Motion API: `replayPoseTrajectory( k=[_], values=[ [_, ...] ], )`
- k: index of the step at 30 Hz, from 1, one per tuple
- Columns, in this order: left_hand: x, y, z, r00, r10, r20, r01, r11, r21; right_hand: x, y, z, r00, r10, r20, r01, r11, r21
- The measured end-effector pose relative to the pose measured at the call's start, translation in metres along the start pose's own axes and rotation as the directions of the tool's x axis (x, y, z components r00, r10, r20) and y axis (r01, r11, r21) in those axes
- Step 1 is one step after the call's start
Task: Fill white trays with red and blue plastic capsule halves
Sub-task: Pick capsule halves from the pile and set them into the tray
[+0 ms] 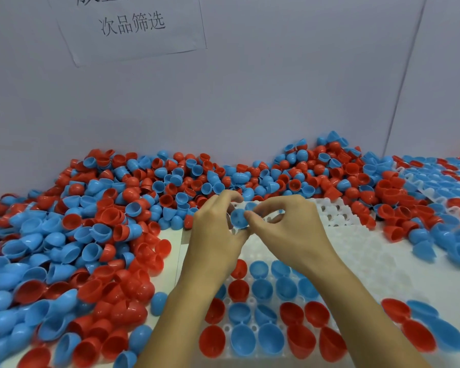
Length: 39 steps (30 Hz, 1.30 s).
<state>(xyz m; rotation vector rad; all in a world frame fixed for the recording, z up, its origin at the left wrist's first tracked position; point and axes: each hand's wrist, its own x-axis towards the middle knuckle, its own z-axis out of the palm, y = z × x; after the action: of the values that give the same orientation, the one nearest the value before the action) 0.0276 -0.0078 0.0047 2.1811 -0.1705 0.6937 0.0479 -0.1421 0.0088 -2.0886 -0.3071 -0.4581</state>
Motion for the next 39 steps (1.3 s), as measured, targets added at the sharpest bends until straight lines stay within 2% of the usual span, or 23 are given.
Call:
replayPoseTrajectory(
  k=[3,6,10,13,15,18,22,24,26,32,36,39],
  values=[
    [-0.001,0.0,0.0,0.999,0.006,0.04,-0.004,0.998,-0.055,0.001,0.001,-0.004,0.999,0.04,0.016,-0.04,0.999,-0.019],
    [-0.003,0.001,0.001,0.995,0.075,0.066,-0.077,0.997,0.021,0.0,0.0,-0.006,0.996,0.053,0.071,-0.049,0.998,-0.048],
    [-0.004,0.006,0.003,0.982,0.156,0.11,-0.164,0.984,0.068,0.002,0.0,-0.013,0.999,0.008,0.052,-0.001,0.992,-0.127],
    [-0.004,0.004,0.004,0.981,0.124,0.148,-0.128,0.992,0.019,0.006,0.004,-0.036,0.997,0.034,0.066,-0.021,0.982,-0.188],
    [-0.003,0.0,0.0,0.988,0.077,0.136,-0.077,0.997,-0.002,0.009,0.013,-0.064,0.985,0.123,0.118,-0.088,0.96,-0.267],
    [0.0,-0.01,-0.008,0.997,0.014,0.08,-0.011,0.999,-0.037,0.009,0.024,-0.105,0.914,0.329,0.238,-0.214,0.888,-0.406],
    [0.005,-0.02,-0.017,0.998,-0.066,0.011,0.066,0.995,-0.071,0.004,0.026,-0.119,0.745,0.559,0.363,-0.26,0.746,-0.614],
    [0.007,-0.025,-0.02,0.995,-0.093,-0.028,0.09,0.993,-0.079,0.002,0.023,-0.116,0.659,0.651,0.377,-0.274,0.674,-0.685],
    [0.008,-0.029,-0.023,0.992,-0.107,-0.075,0.101,0.992,-0.077,0.002,0.02,-0.111,0.617,0.699,0.361,-0.269,0.619,-0.738],
    [0.011,-0.037,-0.026,0.985,-0.133,-0.109,0.135,0.991,0.01,0.004,0.02,-0.1,0.606,0.719,0.342,-0.249,0.579,-0.776],
    [0.01,-0.039,-0.026,0.986,-0.132,-0.106,0.136,0.99,0.032,0.002,0.021,-0.109,0.611,0.691,0.386,-0.255,0.634,-0.73],
    [0.009,-0.039,-0.026,0.985,-0.136,-0.104,0.141,0.989,0.037,0.001,0.024,-0.113,0.662,0.64,0.391,-0.277,0.693,-0.665]
  ],
)
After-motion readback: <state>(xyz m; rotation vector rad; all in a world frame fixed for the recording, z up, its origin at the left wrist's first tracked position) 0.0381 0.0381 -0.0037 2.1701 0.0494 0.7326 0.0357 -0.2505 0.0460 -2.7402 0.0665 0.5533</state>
